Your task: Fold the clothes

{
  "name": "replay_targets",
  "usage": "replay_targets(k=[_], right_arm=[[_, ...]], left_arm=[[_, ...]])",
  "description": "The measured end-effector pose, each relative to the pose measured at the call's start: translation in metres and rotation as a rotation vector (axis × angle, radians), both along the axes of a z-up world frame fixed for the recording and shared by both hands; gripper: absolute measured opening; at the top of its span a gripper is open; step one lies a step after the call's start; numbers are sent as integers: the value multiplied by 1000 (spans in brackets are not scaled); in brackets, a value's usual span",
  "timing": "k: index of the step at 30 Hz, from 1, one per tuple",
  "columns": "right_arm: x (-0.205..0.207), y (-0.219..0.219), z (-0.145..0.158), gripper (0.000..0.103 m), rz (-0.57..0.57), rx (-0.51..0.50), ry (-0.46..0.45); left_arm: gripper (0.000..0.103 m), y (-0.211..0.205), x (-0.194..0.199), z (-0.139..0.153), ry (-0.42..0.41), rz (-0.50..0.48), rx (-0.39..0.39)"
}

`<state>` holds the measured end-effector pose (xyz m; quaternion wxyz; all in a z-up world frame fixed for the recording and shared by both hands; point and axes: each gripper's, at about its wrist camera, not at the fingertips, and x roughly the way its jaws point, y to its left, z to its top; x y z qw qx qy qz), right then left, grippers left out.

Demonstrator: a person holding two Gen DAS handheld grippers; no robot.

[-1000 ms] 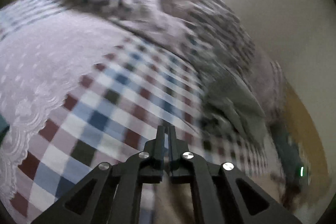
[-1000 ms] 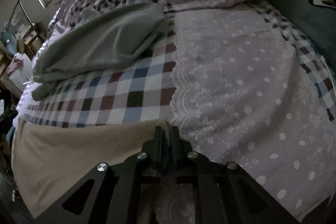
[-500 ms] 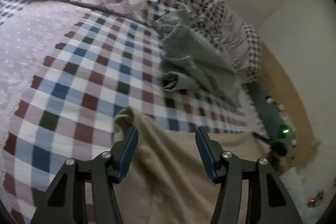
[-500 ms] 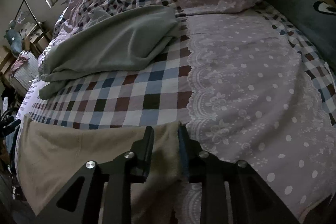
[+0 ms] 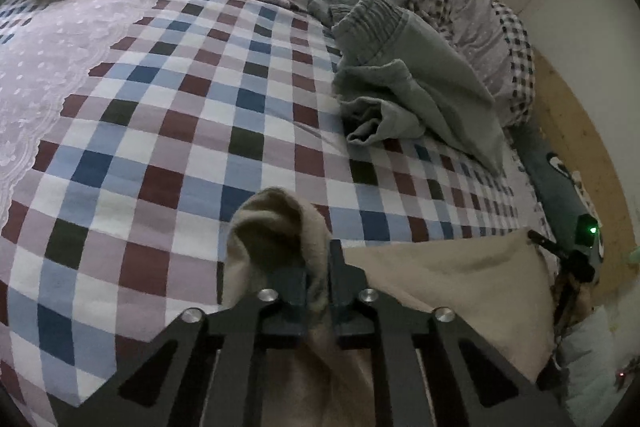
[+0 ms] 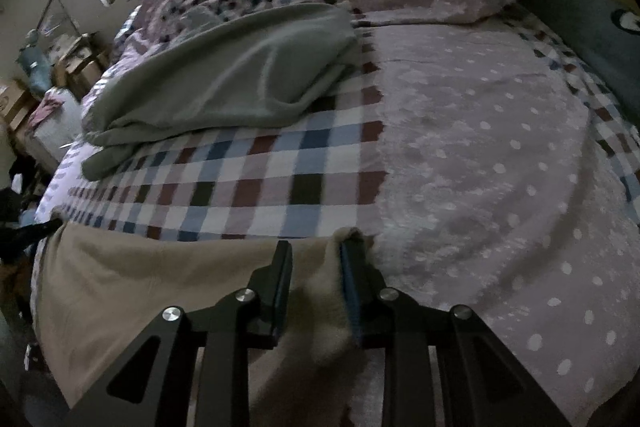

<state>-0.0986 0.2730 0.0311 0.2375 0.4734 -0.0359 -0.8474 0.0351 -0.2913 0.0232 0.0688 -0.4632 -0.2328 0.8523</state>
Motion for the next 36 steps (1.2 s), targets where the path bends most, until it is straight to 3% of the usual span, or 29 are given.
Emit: replay_targets(k=[1,3,5,13,19,23,24,27,28,30,31,32,36], right_arm=[[0,-3,0,25,16,-6,3],[1,-8,-1,5,30,-1,13],[0,-7,0,2,10,-5,30],[4,10,29,1,-64,-14,141],[0,6,20,1,-100,52,168],[-3,1,12,1,-116,96,184],[-6,0,3,1,-114,115,153],[-8,5,-3,7,-131,113,120],[-7,8,0,14,-147,110,128],[1,18,11,33,-186,116,154],[6,23,17,48,-206,118,169],[15,30,26,49,-235,119,198],[49,37,60,49,-284,139,290]], left_arm=[[4,-1,1,1,16,6,9],[4,-8,4,4,58,37,44],[3,-18,8,7,94,84,84],[2,-36,17,25,239,173,177],[2,-46,10,9,225,253,186],[2,-43,7,5,210,248,138],[2,-42,6,-1,190,250,125],[5,-40,2,-13,140,260,99],[7,-41,3,-15,134,268,98],[33,-49,10,-7,164,306,119],[62,-54,16,-2,184,337,124],[80,-60,25,6,213,375,129],[85,-73,66,30,300,460,147]])
